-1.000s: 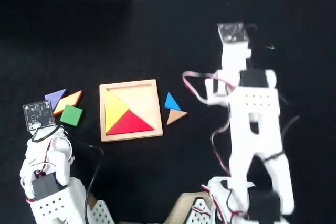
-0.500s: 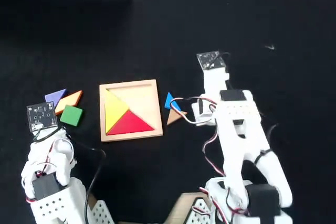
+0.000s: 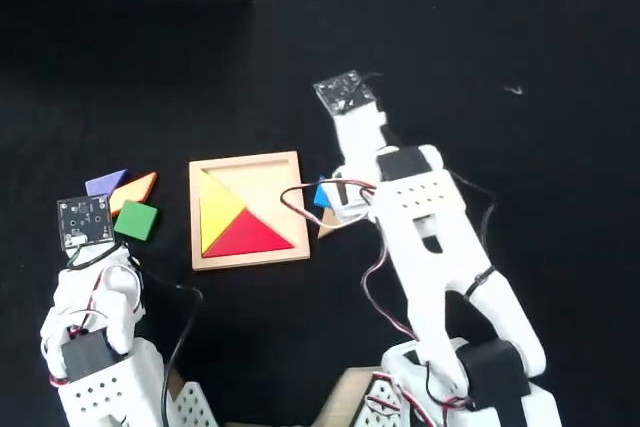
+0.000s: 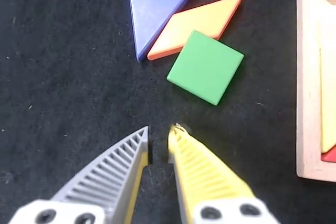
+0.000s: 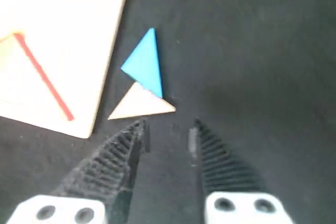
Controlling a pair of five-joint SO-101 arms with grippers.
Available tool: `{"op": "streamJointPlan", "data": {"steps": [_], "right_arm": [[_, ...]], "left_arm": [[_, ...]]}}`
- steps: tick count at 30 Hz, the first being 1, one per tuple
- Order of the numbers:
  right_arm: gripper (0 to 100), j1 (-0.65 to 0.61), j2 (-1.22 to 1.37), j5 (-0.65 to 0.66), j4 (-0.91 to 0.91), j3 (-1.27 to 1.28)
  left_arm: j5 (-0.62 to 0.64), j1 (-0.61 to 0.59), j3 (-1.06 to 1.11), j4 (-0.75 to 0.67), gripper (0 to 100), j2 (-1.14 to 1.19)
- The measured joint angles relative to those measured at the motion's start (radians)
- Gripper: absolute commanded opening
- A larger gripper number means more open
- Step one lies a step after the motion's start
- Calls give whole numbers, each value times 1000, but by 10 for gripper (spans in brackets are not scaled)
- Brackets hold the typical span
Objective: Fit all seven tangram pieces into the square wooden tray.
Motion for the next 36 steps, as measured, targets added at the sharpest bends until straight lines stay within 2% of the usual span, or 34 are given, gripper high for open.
{"op": "streamJointPlan", "data": {"steps": [9, 16, 20, 22, 25, 36], "right_arm": [[171, -61, 48, 0, -37, -37], [171, -92, 362, 0, 9, -259], [174, -98, 531, -2, 55, -408], [203, -97, 591, -26, 77, -457], [235, -95, 635, -41, 104, -489], [234, -132, 666, -46, 104, -497]], "left_arm": [[0, 0, 0, 0, 80, 0], [0, 0, 0, 0, 82, 0], [0, 0, 0, 0, 123, 0], [0, 0, 0, 0, 127, 0], [0, 0, 0, 0, 130, 0], [0, 0, 0, 0, 130, 0]]}}
